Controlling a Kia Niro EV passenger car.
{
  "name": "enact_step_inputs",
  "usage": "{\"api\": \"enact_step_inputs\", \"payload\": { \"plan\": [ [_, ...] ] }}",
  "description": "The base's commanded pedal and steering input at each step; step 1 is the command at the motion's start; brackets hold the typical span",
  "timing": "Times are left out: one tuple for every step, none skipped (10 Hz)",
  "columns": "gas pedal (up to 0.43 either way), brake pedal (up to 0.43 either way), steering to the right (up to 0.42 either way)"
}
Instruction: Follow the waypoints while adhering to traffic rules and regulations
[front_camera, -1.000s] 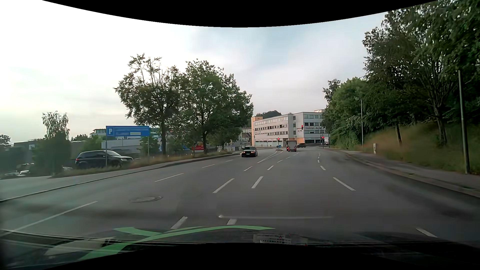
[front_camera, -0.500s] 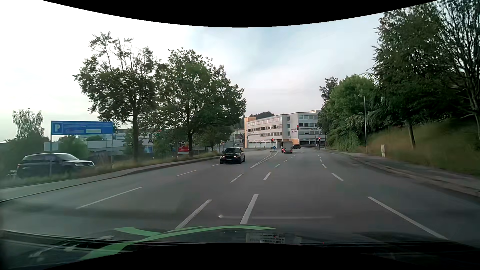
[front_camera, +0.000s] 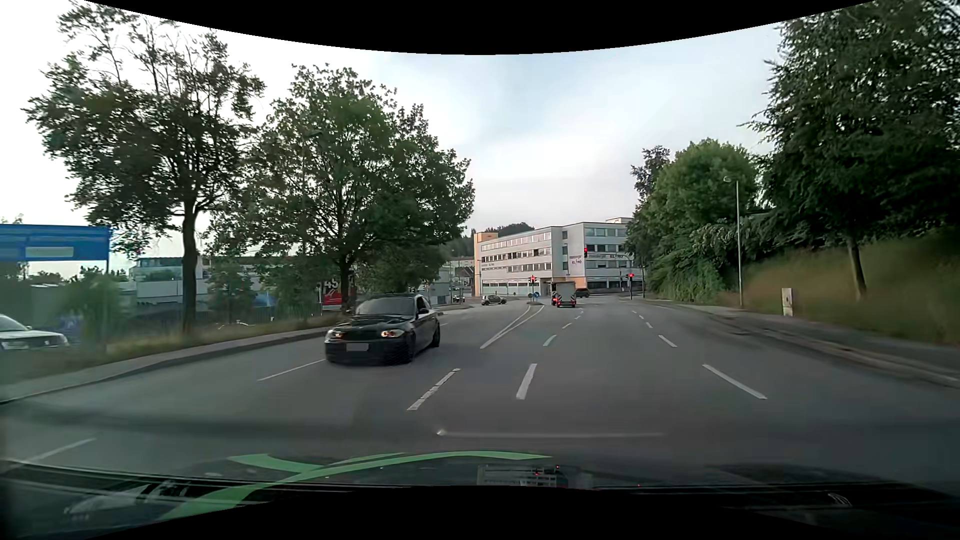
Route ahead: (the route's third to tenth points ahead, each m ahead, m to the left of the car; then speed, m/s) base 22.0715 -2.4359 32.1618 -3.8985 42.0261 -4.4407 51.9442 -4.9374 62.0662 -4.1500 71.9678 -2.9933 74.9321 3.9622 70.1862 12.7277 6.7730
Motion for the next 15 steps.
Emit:
{"api": "enact_step_inputs", "payload": {
  "plan": [
    [0.0, 0.0, 0.039],
    [0.0, 0.0, 0.039],
    [0.0, 0.0, 0.039],
    [0.0, 0.0, 0.039],
    [0.0, 0.0, 0.041],
    [0.0, 0.0, 0.041],
    [0.0, 0.0, 0.041],
    [0.0, 0.0, 0.041],
    [0.0, 0.0, 0.041],
    [0.0, 0.0, 0.04],
    [0.0, 0.0, 0.039],
    [0.0, 0.0, 0.038],
    [0.0, 0.0, 0.038],
    [0.0, 0.0, 0.038],
    [0.0, 0.0, 0.037]
  ]
}}
